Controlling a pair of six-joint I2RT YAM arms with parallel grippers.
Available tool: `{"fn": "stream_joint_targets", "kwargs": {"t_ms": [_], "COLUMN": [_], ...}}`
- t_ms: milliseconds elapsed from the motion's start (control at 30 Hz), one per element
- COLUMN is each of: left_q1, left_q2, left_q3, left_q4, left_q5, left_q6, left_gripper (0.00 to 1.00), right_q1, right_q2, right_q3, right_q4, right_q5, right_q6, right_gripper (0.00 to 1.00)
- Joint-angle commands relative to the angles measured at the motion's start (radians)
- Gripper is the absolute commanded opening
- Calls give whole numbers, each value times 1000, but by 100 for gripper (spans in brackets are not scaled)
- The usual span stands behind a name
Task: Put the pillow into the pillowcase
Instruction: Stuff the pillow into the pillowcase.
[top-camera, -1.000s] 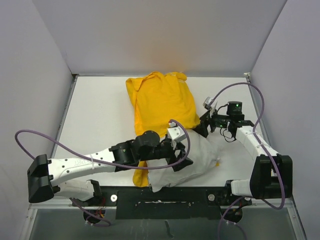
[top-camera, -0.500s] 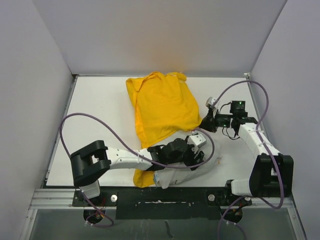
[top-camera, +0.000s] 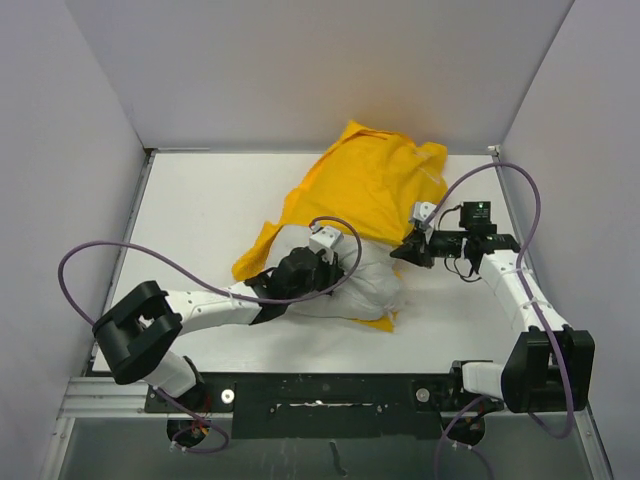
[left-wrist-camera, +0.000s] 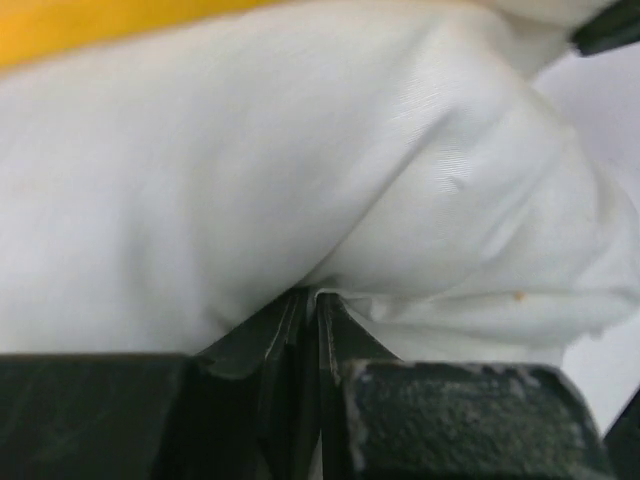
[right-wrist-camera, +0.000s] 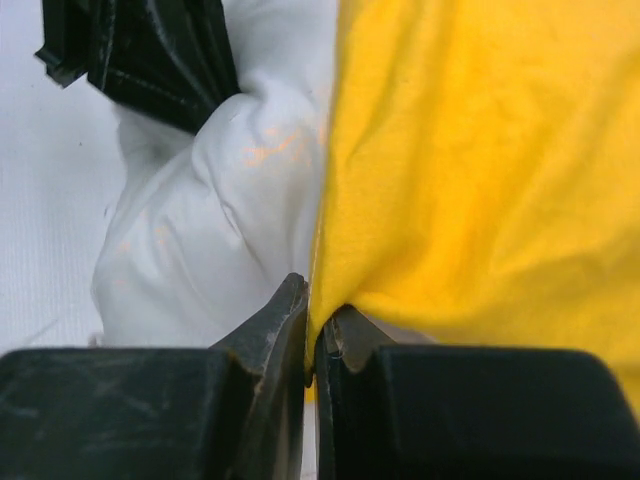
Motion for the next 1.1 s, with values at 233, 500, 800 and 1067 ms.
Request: {"fn": "stream_joint_targets", "kwargs": {"t_ms": [233, 500, 800, 1067], "left_q1": [65, 179, 226, 152], "left_q2": [-144, -441, -570, -678], "left_q3": [-202, -340, -173, -285], "left_q4": [230, 172, -326, -479], "left_q5": [9, 298, 481, 348], "left_q6": [134, -125, -241, -331], "left_gripper": [17, 83, 76, 76], "right_q1": [-29, -186, -104, -16], "right_q2": [-26, -163, -161, -99], "right_q3": [39, 30, -107, -179], "right_q4": [-116, -285, -111, 113], "right_q5": [-108, -146, 93, 334], "right_q6": [-43, -190, -63, 53], "right_gripper": [51, 82, 76, 74]}}
